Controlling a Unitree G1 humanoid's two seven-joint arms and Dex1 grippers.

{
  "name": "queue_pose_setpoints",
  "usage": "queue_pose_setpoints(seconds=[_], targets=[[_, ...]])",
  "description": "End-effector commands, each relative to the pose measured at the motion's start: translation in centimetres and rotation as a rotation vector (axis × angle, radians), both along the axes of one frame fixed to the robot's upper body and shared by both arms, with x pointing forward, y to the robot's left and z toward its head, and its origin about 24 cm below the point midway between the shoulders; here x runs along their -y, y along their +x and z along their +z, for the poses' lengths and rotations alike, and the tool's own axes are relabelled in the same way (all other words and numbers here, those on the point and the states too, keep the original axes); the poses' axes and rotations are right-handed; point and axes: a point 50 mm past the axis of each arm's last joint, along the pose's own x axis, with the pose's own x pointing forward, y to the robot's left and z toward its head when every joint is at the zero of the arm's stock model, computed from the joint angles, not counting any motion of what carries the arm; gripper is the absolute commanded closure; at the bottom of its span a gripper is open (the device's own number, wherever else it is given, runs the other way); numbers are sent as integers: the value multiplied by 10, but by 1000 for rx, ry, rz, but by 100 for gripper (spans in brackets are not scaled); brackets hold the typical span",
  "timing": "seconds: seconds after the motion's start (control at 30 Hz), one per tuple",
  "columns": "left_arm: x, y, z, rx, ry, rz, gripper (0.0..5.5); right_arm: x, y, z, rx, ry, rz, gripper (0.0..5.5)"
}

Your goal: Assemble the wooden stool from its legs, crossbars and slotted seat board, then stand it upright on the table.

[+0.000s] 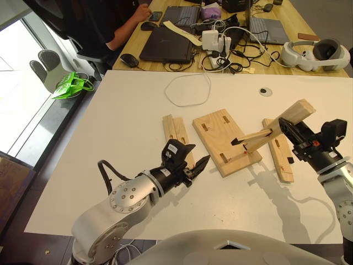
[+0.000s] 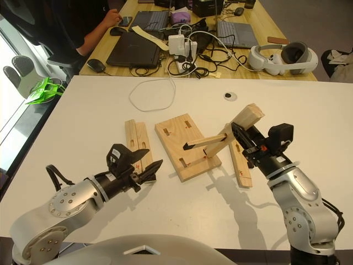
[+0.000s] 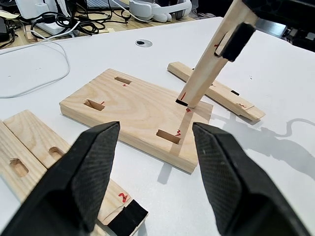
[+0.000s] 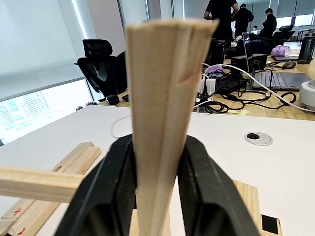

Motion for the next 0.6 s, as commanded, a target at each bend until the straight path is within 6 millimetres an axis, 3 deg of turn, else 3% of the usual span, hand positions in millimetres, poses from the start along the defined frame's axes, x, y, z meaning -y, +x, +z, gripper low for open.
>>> queue_pose_setpoints(seconds=[0.03, 0.17, 0.33, 0.43, 0.6], targets=[[0, 1, 1, 18, 11, 6, 277, -1, -5, -26, -145, -157, 44, 449], [1, 1, 0, 20, 13, 8, 277, -2, -1, -27, -157, -151, 41, 448], [1, 1, 0, 26, 16, 9, 277, 4, 9, -24, -152, -18, -45, 448], [0, 2, 0, 27, 20, 7, 277, 5, 17, -12, -88, 22, -29, 365], [0, 2, -1, 25, 25, 4, 277, 8, 35, 14, 33, 62, -66, 287]])
